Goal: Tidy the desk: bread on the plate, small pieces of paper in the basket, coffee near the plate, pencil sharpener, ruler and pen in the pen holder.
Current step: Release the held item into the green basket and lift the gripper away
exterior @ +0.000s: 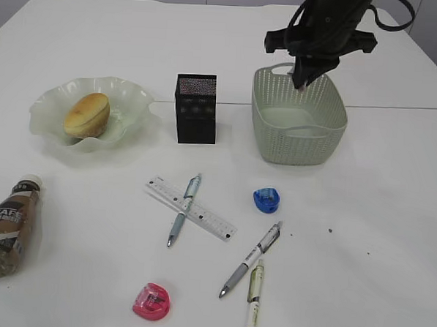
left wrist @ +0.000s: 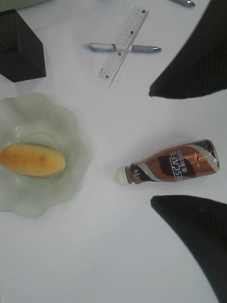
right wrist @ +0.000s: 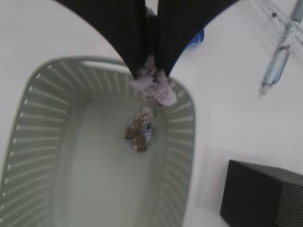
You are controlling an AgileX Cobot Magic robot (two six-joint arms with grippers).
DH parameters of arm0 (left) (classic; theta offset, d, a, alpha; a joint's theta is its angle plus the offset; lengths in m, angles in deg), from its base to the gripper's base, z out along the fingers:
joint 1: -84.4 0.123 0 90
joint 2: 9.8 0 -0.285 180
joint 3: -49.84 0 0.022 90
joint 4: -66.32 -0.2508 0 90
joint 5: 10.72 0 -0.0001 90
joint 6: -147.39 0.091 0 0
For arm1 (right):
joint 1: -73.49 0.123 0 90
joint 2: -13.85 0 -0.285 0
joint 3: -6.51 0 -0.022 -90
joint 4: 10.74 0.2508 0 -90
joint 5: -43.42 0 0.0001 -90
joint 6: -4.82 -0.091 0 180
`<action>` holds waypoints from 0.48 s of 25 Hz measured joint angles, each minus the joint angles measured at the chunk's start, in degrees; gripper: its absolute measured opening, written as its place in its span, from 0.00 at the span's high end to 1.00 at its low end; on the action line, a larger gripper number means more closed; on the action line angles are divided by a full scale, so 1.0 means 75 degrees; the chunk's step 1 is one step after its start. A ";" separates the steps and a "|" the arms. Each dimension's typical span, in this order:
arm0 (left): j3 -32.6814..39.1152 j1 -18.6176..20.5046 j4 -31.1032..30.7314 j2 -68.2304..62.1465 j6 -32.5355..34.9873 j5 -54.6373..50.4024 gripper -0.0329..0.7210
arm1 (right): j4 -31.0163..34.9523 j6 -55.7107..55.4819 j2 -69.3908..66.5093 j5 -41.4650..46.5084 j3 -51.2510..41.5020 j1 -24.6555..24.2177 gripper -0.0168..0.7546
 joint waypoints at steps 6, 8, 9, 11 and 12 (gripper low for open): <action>0.0000 0.0000 0.0013 0.0000 0.0000 0.0000 0.34 | -0.0079 -0.0088 -0.0990 0.0018 0.0867 -0.0256 0.97; 0.0000 0.0000 0.0013 0.0000 0.0000 0.0000 0.35 | -0.0121 -0.0138 -0.1182 0.0036 0.0896 -0.0274 0.97; 0.0000 0.0000 0.0031 0.0000 0.0000 0.0000 0.35 | -0.0156 -0.0149 -0.1267 0.0036 0.0896 -0.0274 0.97; 0.0000 0.0000 0.0044 0.0000 0.0000 0.0000 0.35 | -0.0227 -0.0168 -0.1334 0.0041 0.0896 -0.0274 0.96; 0.0000 0.0000 0.0046 0.0000 0.0000 0.0000 0.35 | -0.0264 -0.0174 -0.1353 0.0041 0.0896 -0.0274 0.94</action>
